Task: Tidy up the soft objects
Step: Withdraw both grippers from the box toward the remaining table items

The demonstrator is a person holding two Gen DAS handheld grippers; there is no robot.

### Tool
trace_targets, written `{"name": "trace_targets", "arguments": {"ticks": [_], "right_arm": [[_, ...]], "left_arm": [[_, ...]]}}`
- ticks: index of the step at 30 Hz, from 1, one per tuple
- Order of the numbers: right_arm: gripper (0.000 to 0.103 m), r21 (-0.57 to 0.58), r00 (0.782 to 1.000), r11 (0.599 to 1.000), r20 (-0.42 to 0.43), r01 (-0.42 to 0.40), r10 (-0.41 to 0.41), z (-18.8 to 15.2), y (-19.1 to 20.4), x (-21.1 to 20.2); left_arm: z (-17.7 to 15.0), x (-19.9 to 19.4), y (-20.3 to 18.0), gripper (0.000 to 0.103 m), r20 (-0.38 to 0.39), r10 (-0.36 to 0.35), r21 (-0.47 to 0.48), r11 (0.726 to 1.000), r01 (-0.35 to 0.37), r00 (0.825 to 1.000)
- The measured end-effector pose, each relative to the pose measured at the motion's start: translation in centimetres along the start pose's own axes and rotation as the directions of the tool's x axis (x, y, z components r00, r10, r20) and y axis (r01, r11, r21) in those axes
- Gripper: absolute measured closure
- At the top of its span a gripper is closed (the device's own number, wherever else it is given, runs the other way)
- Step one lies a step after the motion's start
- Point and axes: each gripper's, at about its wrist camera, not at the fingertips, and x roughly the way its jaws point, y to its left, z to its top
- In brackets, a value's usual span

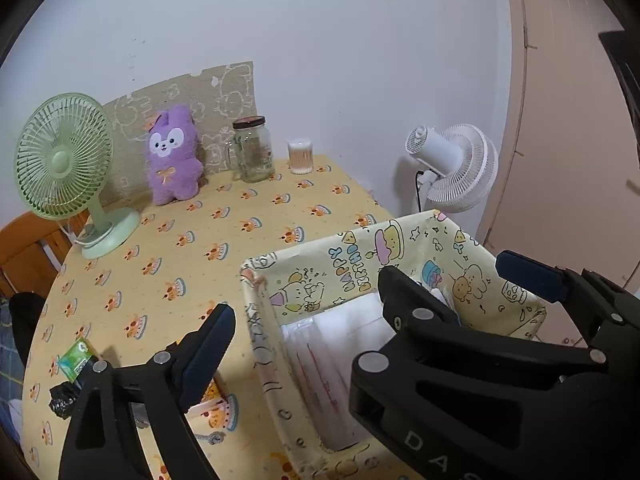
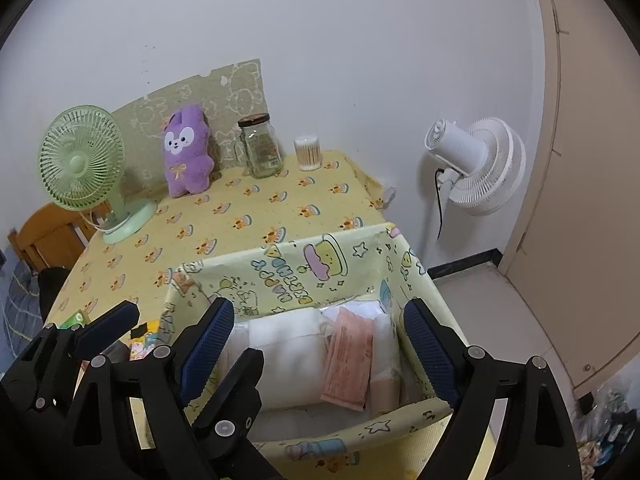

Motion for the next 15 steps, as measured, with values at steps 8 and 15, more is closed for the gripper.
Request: {"name": "trace_targets", "arguments": {"ticks": [8, 15], "right_arm": [[0.013, -0.021, 1.0, 1.0, 0.031, -0.005, 0.006, 0.3, 1.6, -1.8], [0.011, -0.047, 0.998, 0.999, 0.057, -0.011, 0.014, 0.4, 3.2, -3.3]], "left_arm": [[0.1, -2.0, 1.2, 0.01, 0.036, 0.014, -0.003, 1.0, -0.014, 0.999], [-0.2, -3.7, 2.5, 0.01, 0.064, 0.03, -0.015, 0.999, -0.029, 0.997]]}}
